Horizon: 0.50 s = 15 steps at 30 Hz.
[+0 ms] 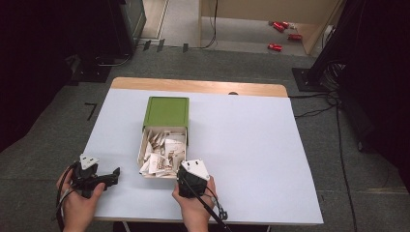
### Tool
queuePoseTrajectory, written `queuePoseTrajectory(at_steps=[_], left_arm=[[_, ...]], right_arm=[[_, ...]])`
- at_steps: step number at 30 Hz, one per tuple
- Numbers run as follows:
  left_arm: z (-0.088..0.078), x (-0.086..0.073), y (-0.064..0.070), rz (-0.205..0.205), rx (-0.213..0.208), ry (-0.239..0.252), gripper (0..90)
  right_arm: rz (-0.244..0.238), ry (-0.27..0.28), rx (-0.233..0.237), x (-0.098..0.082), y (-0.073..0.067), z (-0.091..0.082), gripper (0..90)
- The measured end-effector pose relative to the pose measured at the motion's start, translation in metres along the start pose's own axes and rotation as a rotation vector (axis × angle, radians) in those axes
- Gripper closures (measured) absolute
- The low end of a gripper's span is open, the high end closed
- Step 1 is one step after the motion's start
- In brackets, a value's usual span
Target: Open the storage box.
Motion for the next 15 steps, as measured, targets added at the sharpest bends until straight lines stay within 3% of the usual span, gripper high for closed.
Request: queuePoseTrajectory(at_steps=[9,10,11,14,15], left_arm=[[0.0,0.0,0.0,-0.001,0.0,0.001,0.0],[0.0,0.0,0.0,0.0,0.0,0.001,0.0],[0.0,0.0,0.0,0.0,0.0,0.001,0.0],[0.0,0.0,0.0,0.0,0.0,0.0,0.0],[0.0,0.0,0.0,0.0,0.0,0.0,0.0]], right_arm=[[0.008,0.015,0.015,-0.004,-0.002,-0.004,81.6],[0.006,0.018,0.05,-0.003,-0.004,-0.007,73.6],[0.006,0.018,0.05,-0.003,-0.004,-0.007,73.6],[0.0,0.008,0.117,-0.001,-0.007,-0.012,56.2],[0.003,0.019,0.119,0.001,-0.006,-0.013,52.6]])
Point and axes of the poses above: each handheld gripper's, and its own axes: z roughly forward along the jaws, x roughly out of its top, y roughly to its right, the point moved 10 cm from there along z, roughly forward along the jaws, and after that the axes turned 13 degrees about -y, right-handed, at the moved point
